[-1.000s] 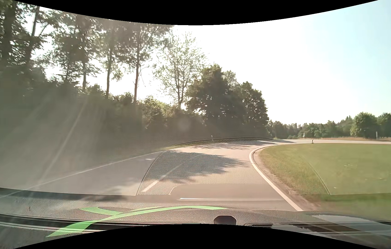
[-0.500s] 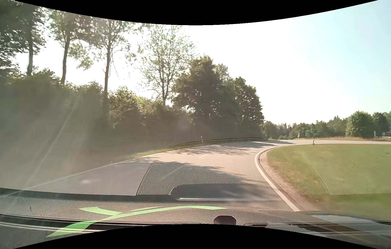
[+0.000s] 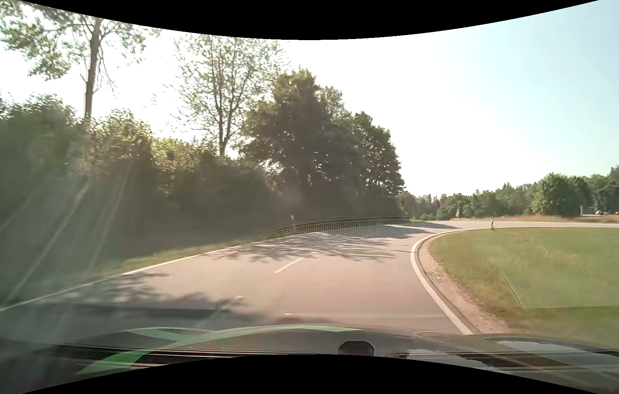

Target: Follow the waypoints while adhering to traffic rules and regulations

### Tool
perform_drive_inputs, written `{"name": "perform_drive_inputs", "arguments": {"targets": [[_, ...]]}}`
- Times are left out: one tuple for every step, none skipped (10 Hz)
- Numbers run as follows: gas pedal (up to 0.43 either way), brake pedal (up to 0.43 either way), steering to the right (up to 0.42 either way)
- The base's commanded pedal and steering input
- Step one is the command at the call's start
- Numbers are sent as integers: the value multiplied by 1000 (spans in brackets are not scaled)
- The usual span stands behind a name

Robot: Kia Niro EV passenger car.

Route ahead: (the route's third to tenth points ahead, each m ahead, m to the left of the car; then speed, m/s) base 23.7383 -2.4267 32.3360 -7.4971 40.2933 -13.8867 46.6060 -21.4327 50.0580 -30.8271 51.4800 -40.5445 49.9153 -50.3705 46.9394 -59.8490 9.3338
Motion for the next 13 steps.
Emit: {"name": "perform_drive_inputs", "arguments": {"targets": [[67, 0, 79], [67, 0, 82], [67, 0, 86], [67, 0, 86], [79, 0, 86], [98, 0, 86], [110, 0, 86], [110, 0, 86], [110, 0, 86], [110, 0, 86], [110, 0, 86], [110, 0, 86], [110, 0, 86]]}}
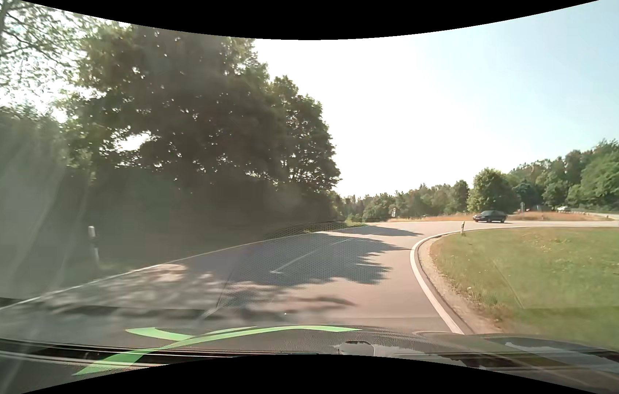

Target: Follow the waypoints while adhering to traffic rules and regulations

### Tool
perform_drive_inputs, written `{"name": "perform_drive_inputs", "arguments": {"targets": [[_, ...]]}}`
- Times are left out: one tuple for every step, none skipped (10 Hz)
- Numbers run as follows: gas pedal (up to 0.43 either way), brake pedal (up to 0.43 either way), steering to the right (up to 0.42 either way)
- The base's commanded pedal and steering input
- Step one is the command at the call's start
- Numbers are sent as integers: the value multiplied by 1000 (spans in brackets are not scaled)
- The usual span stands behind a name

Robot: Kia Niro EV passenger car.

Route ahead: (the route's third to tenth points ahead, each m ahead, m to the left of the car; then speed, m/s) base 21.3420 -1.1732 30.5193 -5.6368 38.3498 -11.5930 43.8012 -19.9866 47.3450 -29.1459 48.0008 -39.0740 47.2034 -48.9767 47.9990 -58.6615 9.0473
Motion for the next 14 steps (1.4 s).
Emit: {"name": "perform_drive_inputs", "arguments": {"targets": [[110, 0, 85], [110, 0, 83], [98, 0, 81], [98, 0, 79], [87, 0, 78], [87, 0, 78], [87, 0, 78], [98, 0, 79], [118, 0, 82], [130, 0, 84], [150, 0, 86], [157, 0, 87], [157, 0, 88], [157, 0, 92]]}}
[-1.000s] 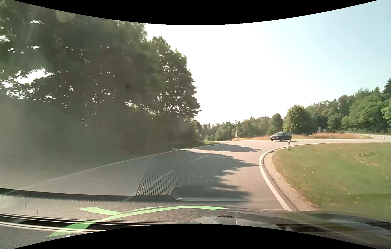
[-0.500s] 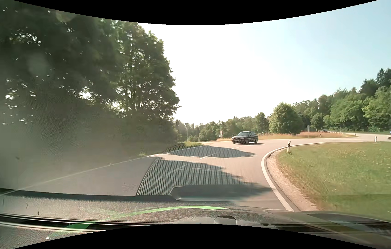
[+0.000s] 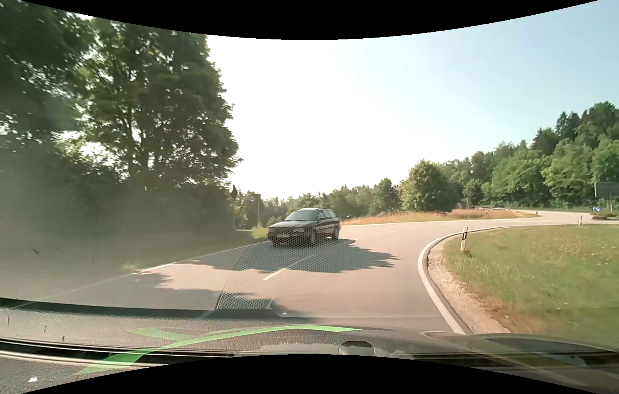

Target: Follow the waypoints while adhering to traffic rules and regulations

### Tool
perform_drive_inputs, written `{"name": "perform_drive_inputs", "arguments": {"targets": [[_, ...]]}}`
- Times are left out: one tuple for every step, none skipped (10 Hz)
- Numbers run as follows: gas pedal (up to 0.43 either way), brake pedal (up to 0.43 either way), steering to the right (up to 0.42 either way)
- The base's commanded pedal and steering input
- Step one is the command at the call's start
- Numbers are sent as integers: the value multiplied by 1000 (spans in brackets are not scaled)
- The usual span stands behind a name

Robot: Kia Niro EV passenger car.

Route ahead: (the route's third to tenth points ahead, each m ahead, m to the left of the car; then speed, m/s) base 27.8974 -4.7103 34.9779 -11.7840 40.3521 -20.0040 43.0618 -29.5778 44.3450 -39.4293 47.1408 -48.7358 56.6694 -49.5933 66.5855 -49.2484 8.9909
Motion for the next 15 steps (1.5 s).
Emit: {"name": "perform_drive_inputs", "arguments": {"targets": [[157, 0, 95], [150, 0, 96], [110, 0, 97], [98, 0, 99], [98, 0, 100], [98, 0, 101], [98, 0, 101], [87, 0, 101], [87, 0, 100], [87, 0, 100], [87, 0, 100], [79, 0, 100], [59, 0, 100], [47, 0, 100], [39, 0, 100]]}}
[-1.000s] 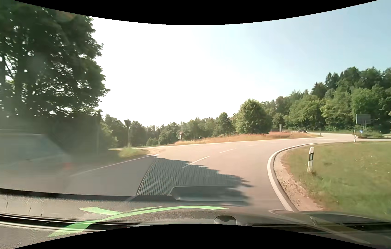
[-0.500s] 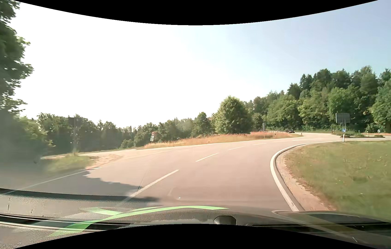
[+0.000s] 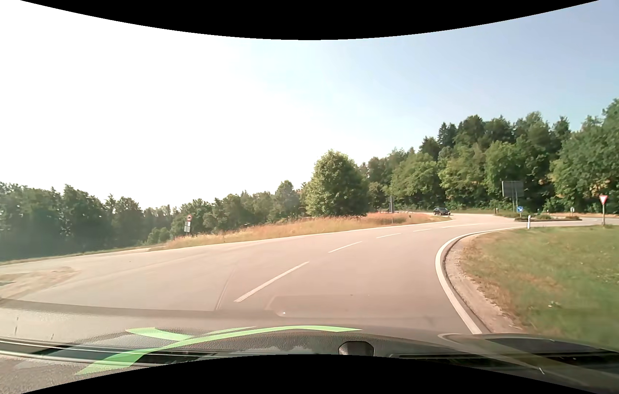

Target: Follow the waypoints while adhering to traffic rules and regulations

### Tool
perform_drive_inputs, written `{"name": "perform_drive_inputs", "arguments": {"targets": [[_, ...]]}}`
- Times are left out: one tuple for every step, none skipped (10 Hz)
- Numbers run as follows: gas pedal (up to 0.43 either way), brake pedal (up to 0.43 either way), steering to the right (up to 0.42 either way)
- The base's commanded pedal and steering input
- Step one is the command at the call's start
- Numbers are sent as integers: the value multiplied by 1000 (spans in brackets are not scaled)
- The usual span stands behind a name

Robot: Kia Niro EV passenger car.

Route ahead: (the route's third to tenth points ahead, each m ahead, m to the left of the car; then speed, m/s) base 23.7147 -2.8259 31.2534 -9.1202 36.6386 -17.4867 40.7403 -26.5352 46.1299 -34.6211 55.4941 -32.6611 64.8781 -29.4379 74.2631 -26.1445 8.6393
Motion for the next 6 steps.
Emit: {"name": "perform_drive_inputs", "arguments": {"targets": [[28, 0, 100], [0, 0, 103], [0, 0, 106], [0, 0, 108], [0, 0, 108], [0, 0, 108]]}}
